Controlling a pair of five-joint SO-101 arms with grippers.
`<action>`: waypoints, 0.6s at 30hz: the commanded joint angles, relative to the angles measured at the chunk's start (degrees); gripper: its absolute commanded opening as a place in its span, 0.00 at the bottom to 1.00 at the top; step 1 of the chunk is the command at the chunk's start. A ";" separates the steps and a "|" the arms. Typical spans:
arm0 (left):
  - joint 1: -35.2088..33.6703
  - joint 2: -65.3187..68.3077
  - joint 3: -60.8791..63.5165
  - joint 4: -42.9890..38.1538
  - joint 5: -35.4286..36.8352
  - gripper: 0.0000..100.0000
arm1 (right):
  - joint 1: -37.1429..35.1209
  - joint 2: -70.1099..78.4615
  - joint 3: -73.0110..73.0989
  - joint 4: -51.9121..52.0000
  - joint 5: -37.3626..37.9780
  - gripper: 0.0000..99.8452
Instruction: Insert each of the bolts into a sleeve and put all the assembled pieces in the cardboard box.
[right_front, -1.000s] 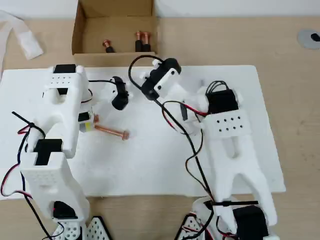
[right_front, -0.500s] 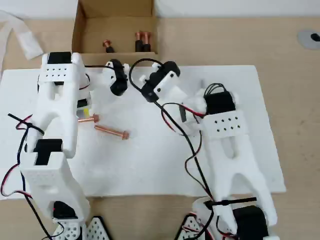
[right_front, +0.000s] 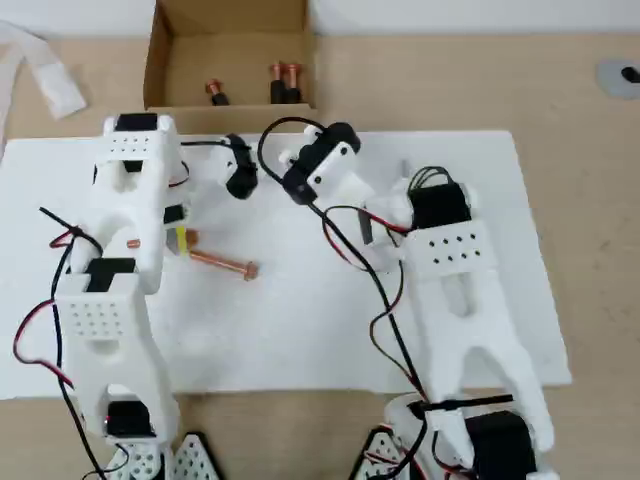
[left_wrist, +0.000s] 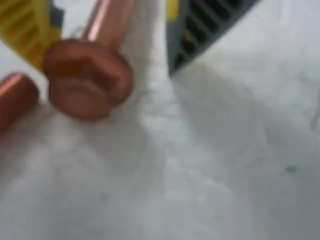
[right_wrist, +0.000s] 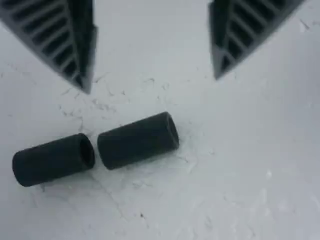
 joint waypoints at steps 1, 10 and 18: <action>1.23 0.66 -2.29 0.00 0.44 0.13 | 0.75 -1.98 -0.22 -0.88 -0.26 0.19; 1.23 3.38 -2.29 0.09 1.32 0.03 | 0.75 -2.07 -0.22 -0.88 -0.18 0.19; 1.41 -3.30 -9.58 8.44 7.56 0.01 | 0.66 -2.07 -0.31 -0.62 -3.08 0.19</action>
